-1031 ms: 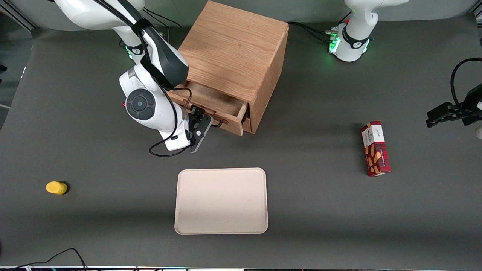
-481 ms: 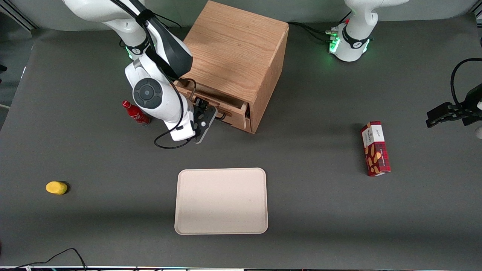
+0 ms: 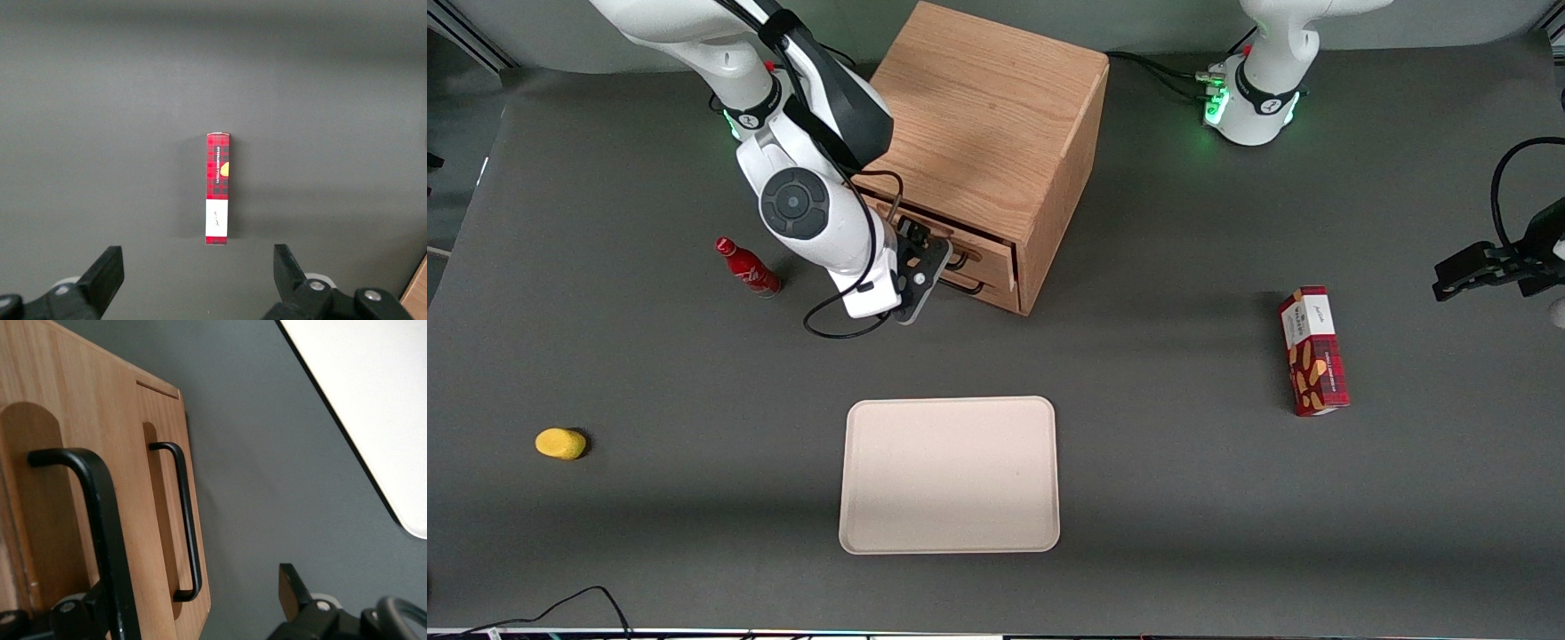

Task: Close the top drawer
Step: 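Keep pushing the drawer with the right gripper until flush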

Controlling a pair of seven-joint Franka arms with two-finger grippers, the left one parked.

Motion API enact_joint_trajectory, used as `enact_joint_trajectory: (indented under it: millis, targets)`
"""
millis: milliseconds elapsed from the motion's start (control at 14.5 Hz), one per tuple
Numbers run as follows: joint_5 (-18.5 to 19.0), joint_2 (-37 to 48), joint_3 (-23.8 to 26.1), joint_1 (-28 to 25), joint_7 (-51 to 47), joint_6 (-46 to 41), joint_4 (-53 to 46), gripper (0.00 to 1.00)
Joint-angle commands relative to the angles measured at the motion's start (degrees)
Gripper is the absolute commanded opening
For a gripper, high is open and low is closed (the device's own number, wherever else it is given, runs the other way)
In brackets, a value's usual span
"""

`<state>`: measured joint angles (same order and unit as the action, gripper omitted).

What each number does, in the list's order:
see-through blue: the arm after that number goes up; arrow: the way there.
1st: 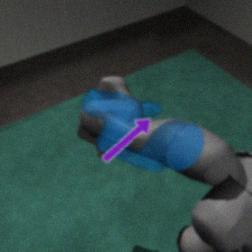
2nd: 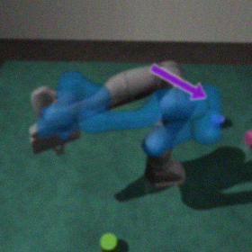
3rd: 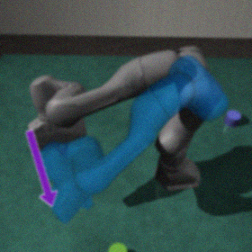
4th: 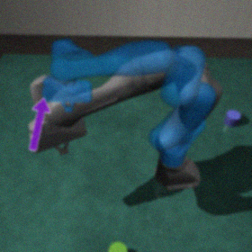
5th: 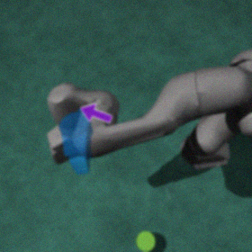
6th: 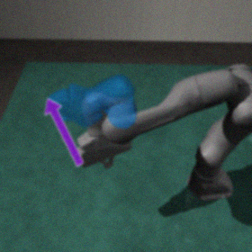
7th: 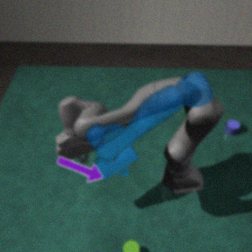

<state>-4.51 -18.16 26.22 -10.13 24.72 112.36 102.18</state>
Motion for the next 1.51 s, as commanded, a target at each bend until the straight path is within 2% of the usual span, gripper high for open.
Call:
enact_joint_trajectory:
  millis: [0,894,1169,1444]
  targets:
    - [-1.29,2.07,0.59,-0.42,-2.30,0.93,2.41,1.00]
    - [-1.47,2.34,0.94,-0.24,-3.36,-0.12,0.39,1.00]
    - [-3.75,2.34,0.59,0.11,-3.28,-1.52,-0.92,1.00]
    - [-9.02,4.97,-0.46,1.07,-3.36,-5.21,-2.42,1.00]
